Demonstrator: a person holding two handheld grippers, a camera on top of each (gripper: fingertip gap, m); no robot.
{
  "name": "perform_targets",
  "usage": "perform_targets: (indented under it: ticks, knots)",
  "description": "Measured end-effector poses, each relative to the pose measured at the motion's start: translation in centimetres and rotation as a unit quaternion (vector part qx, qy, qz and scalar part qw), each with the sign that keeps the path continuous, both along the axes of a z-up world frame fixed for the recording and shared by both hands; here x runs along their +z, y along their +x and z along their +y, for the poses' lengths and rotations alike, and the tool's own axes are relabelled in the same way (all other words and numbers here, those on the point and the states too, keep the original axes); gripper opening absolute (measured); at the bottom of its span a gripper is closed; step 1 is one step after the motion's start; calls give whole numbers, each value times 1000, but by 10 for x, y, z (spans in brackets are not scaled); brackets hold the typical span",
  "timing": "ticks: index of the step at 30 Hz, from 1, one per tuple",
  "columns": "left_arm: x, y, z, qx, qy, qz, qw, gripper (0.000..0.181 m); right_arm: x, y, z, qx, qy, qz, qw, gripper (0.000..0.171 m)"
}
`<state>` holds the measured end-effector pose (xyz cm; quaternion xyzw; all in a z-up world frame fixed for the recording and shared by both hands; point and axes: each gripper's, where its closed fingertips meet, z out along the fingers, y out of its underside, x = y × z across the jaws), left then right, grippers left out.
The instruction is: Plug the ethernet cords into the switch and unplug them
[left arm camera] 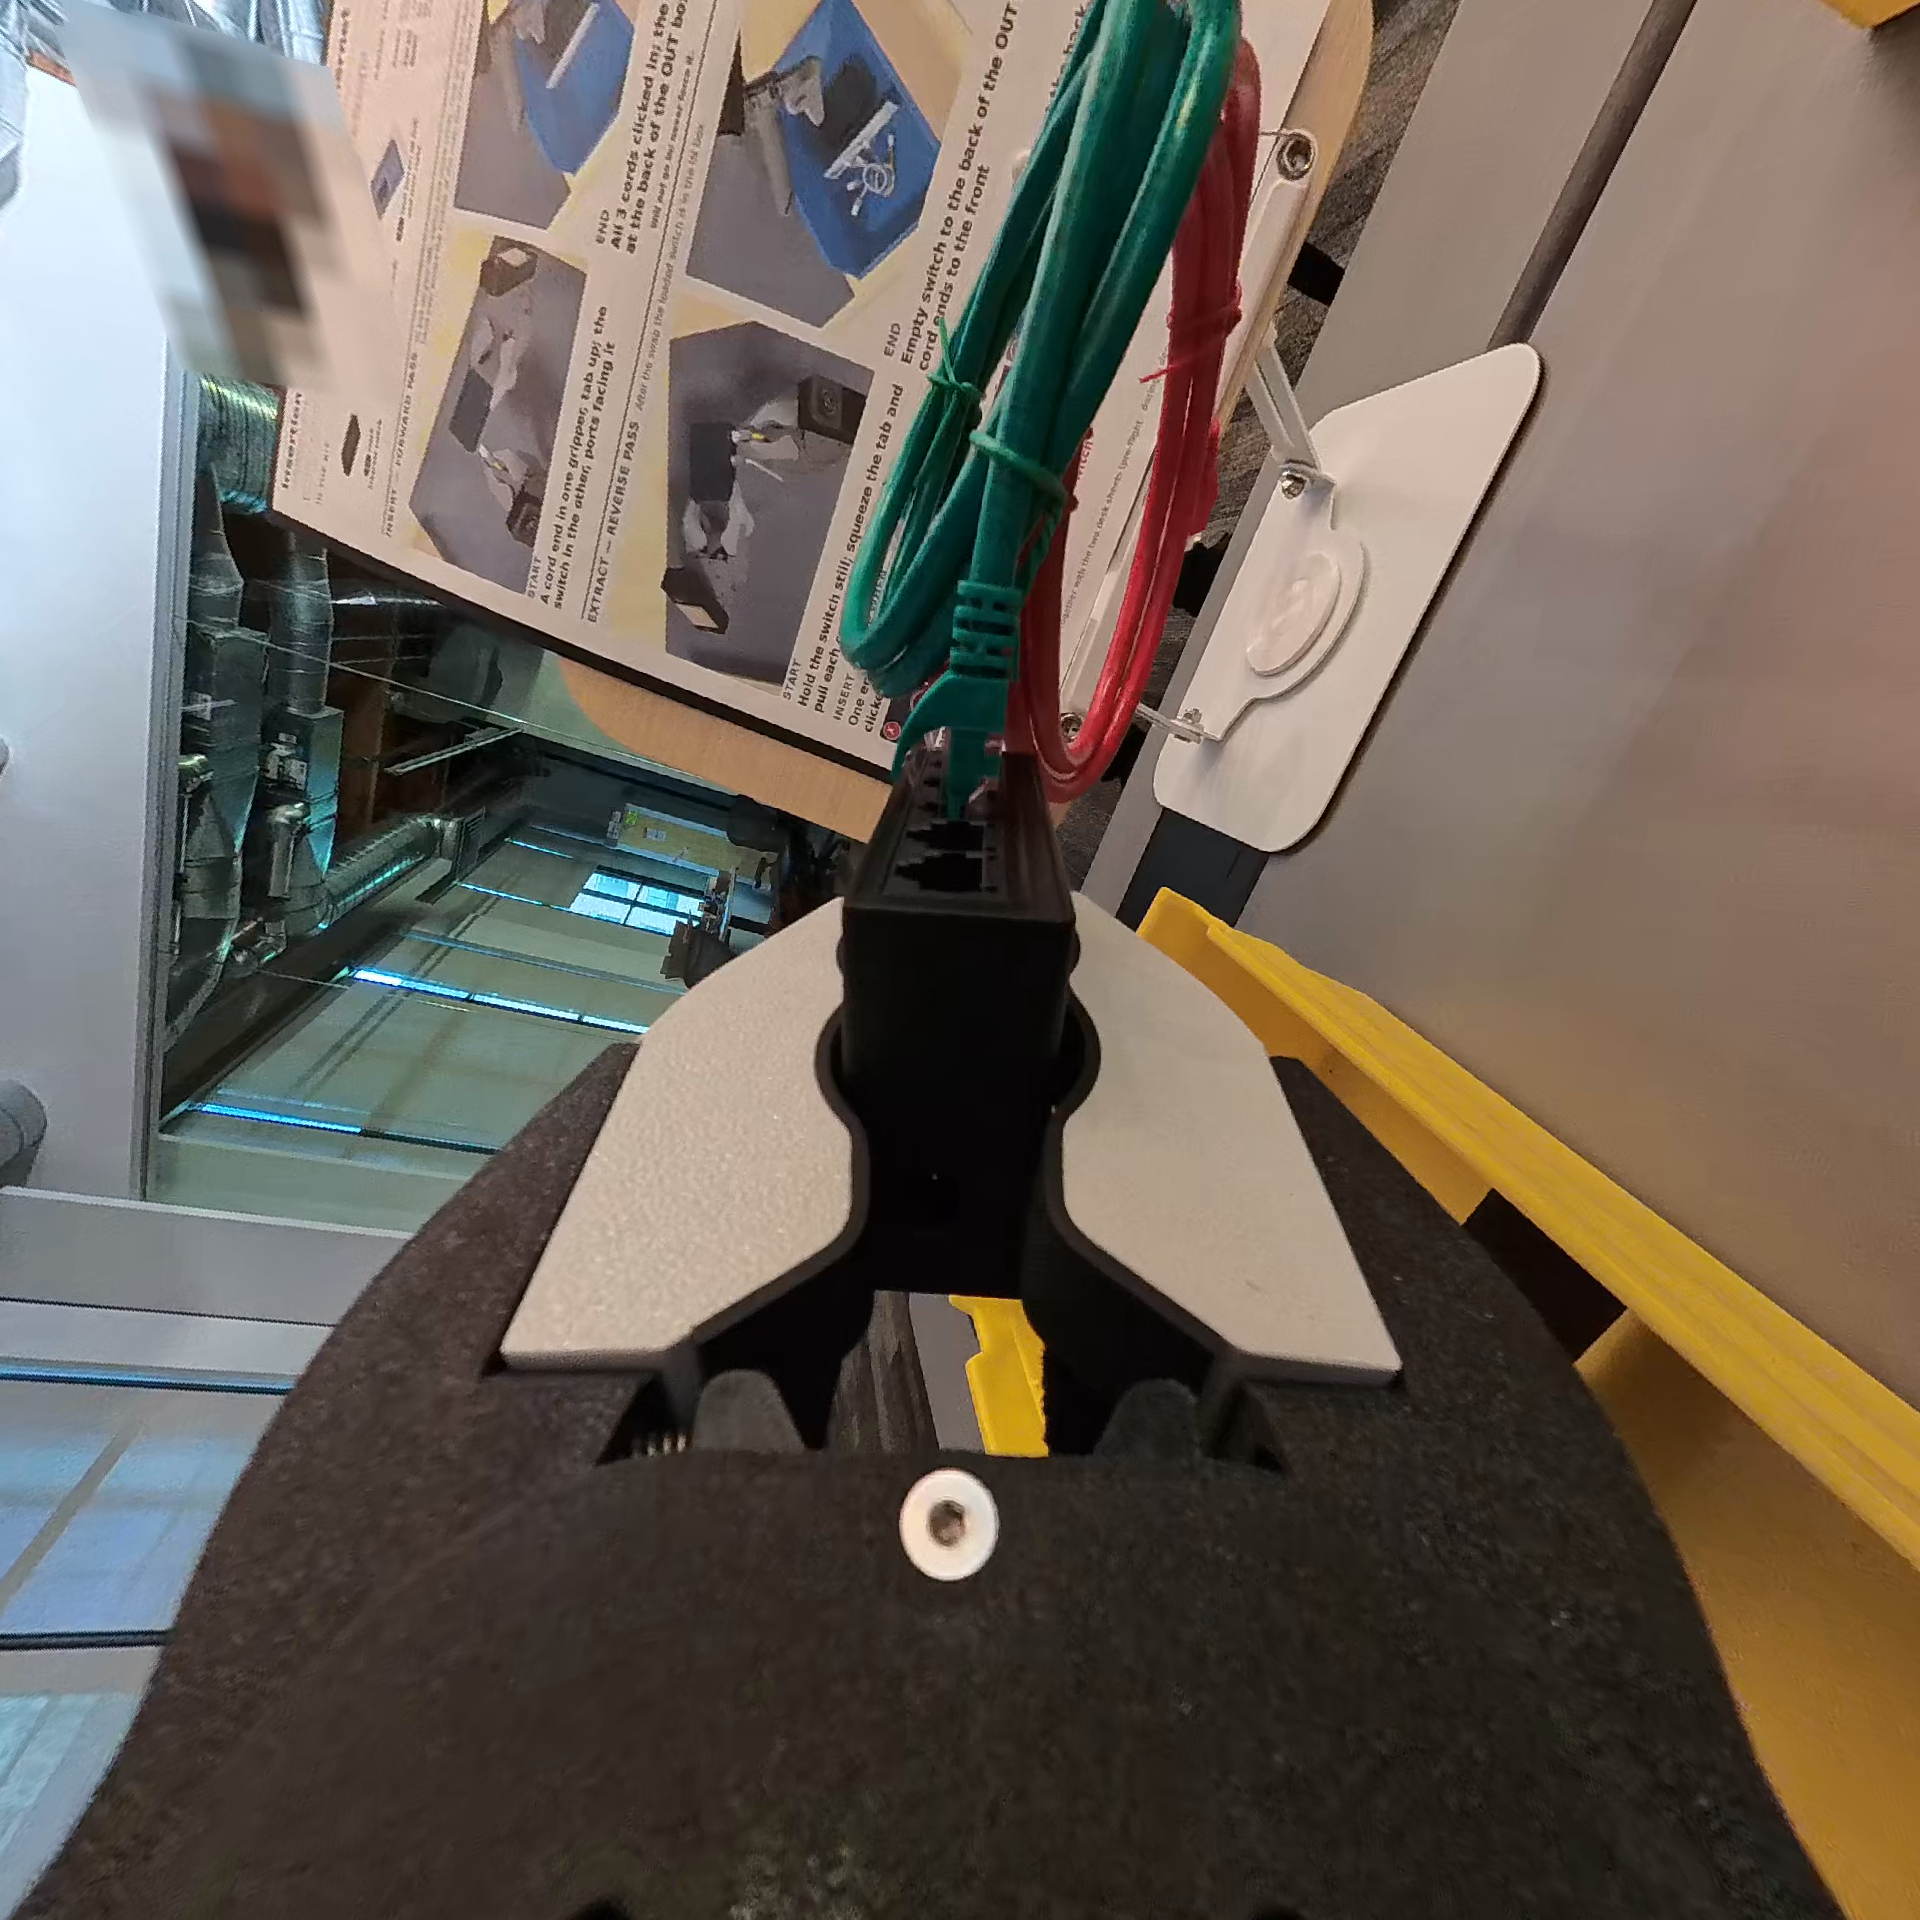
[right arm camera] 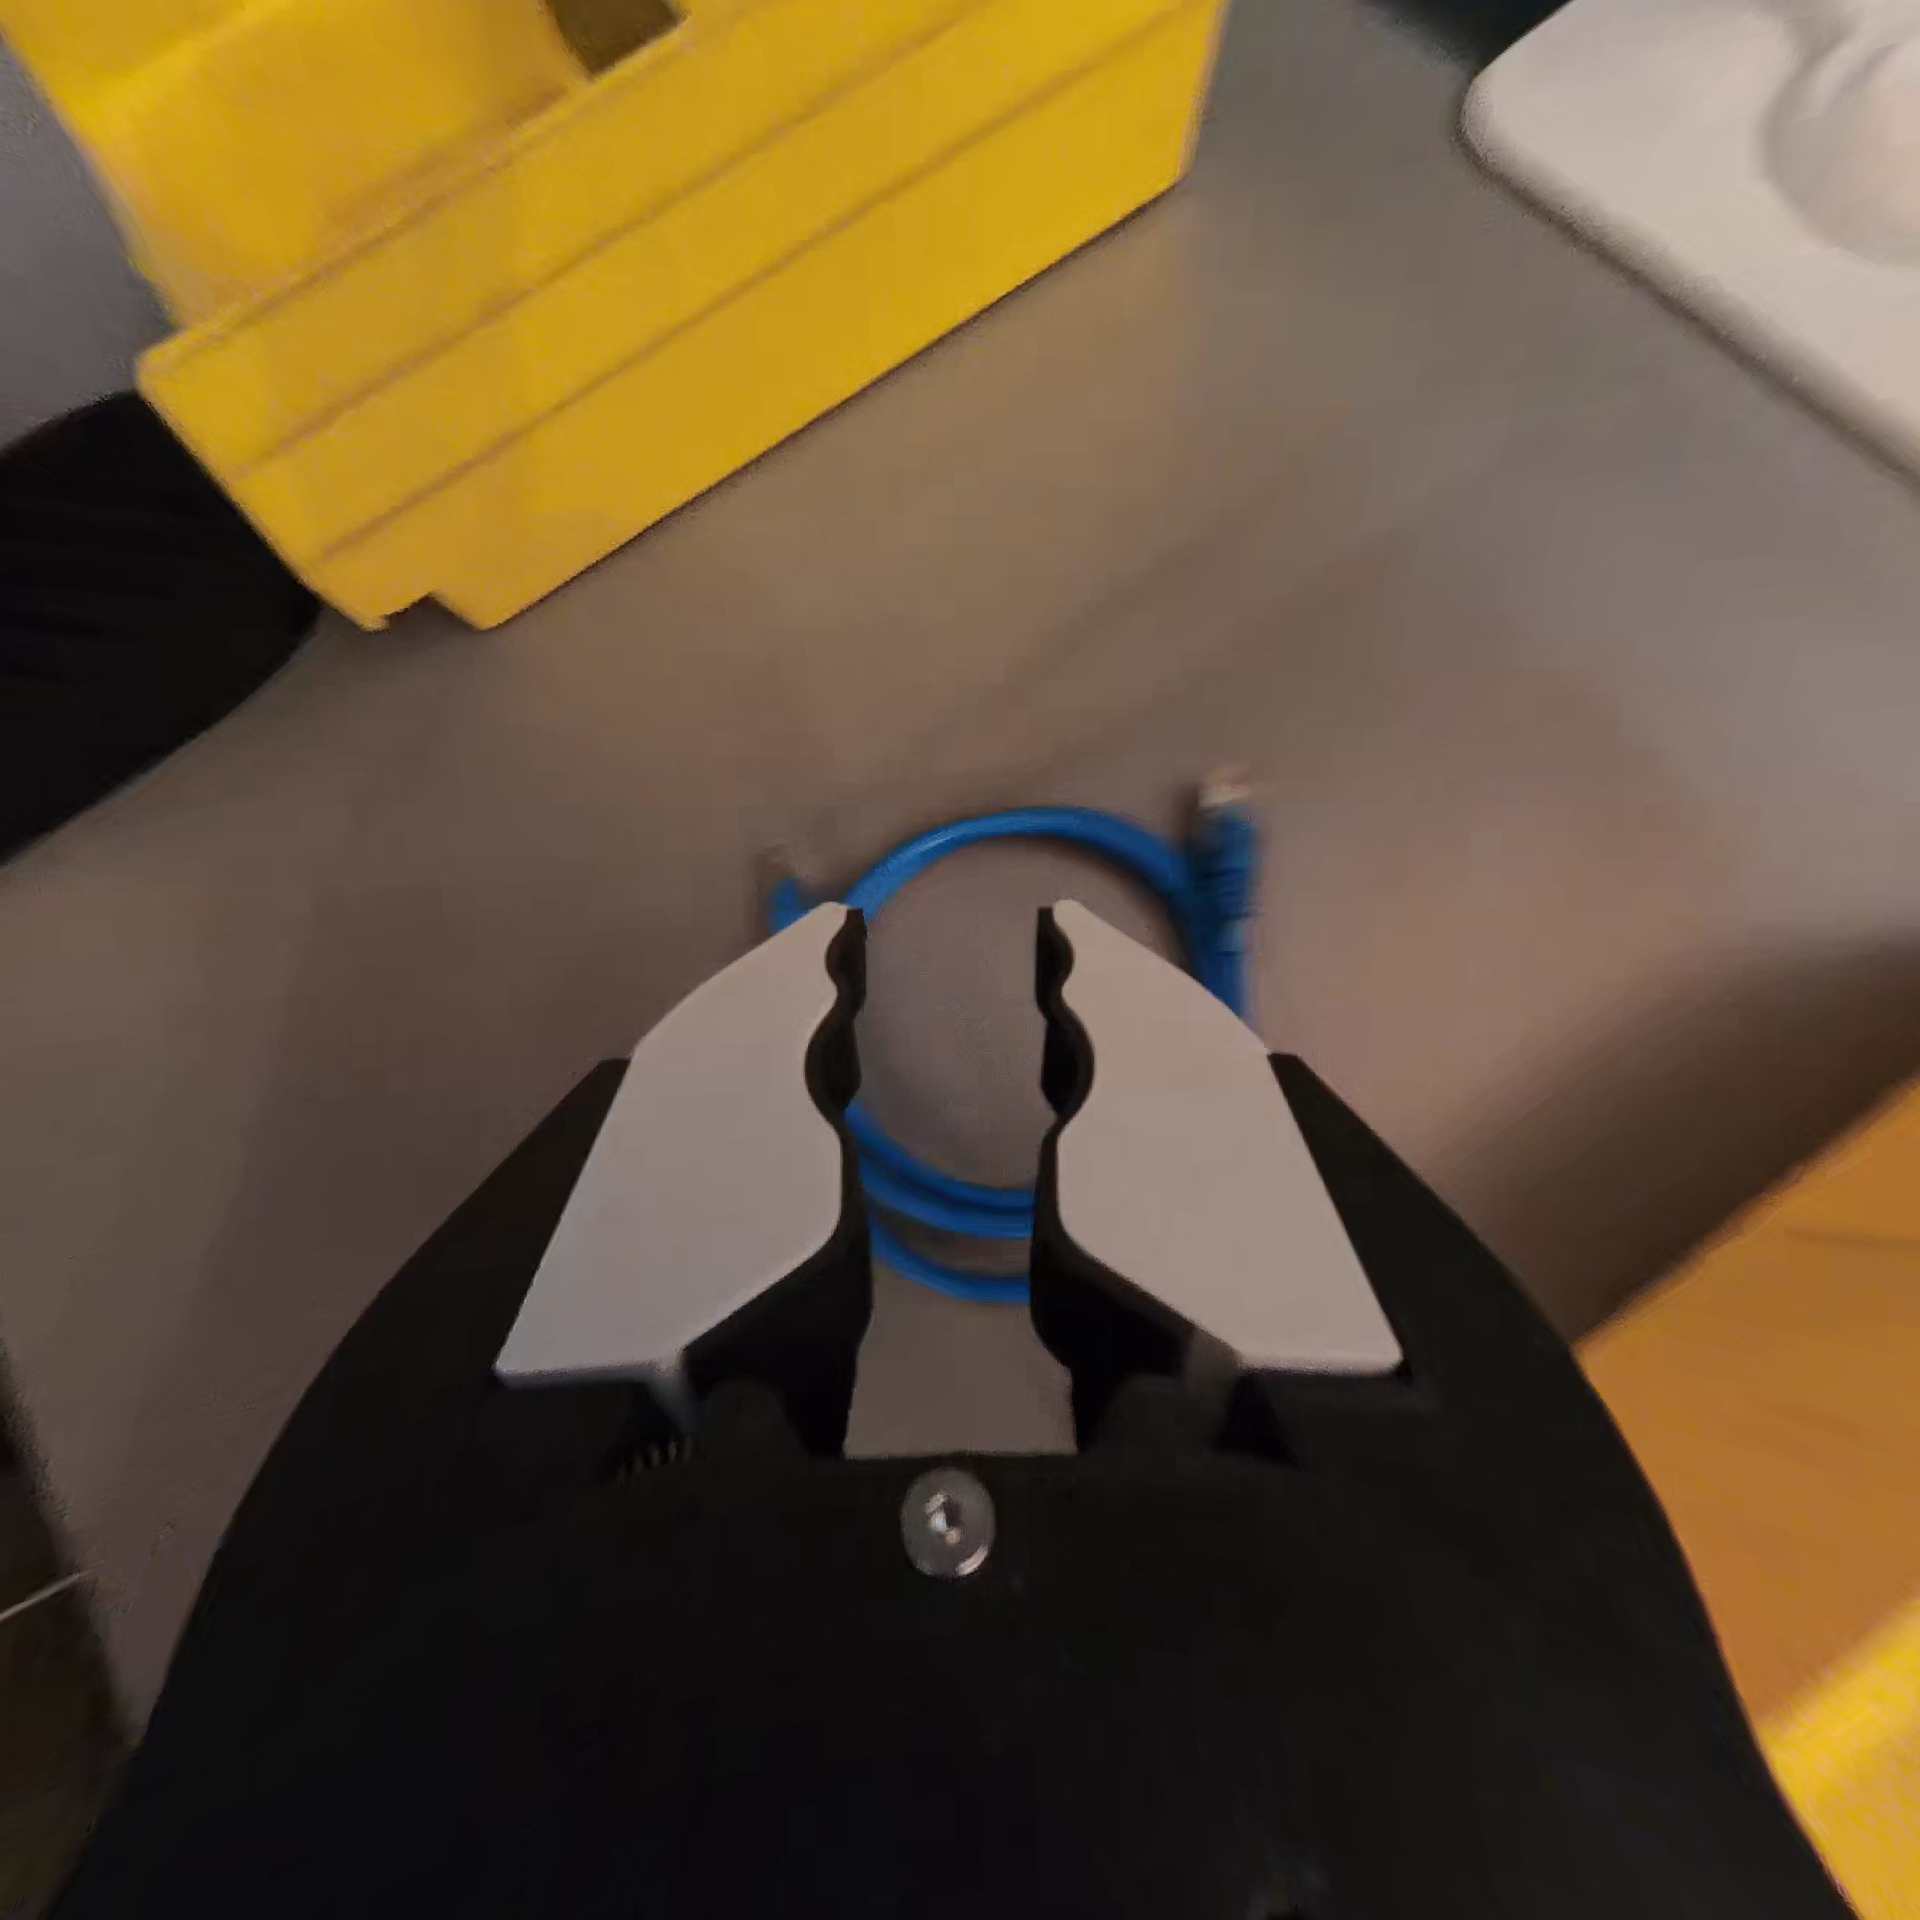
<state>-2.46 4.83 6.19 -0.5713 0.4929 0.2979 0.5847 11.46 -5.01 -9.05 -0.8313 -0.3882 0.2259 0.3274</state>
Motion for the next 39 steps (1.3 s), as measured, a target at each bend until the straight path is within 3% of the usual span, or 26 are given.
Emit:
perform_targets:
  ticks: [3,8,14,21,27,35,39]
  knots:
    - [-1,1,0,0,-1,2,1000,30,10,19,32,-12,44,-57,997,32]
    - [-2,0,1,0,-4,2,1000,30,-17,14,49,-16,-27,-134,990,25]
    - [3,-7,2,4,-2,-11,1000,30,-33,27,62,2,165,-272,948,31]
    - [3,-5,1,1,-2,-11,1000,30,-55,29,61,12,125,-280,952,44]
    - [5,-4,-2,-4,0,-14,1000,30,-63,24,62,8,85,-222,971,30]
    - [11,-5,-5,-8,3,-24,1000,30,-64,29,66,-25,73,-202,976,32]
    - [12,-3,-6,-12,4,-23,1000,30,-68,25,63,-29,15,-153,988,22]
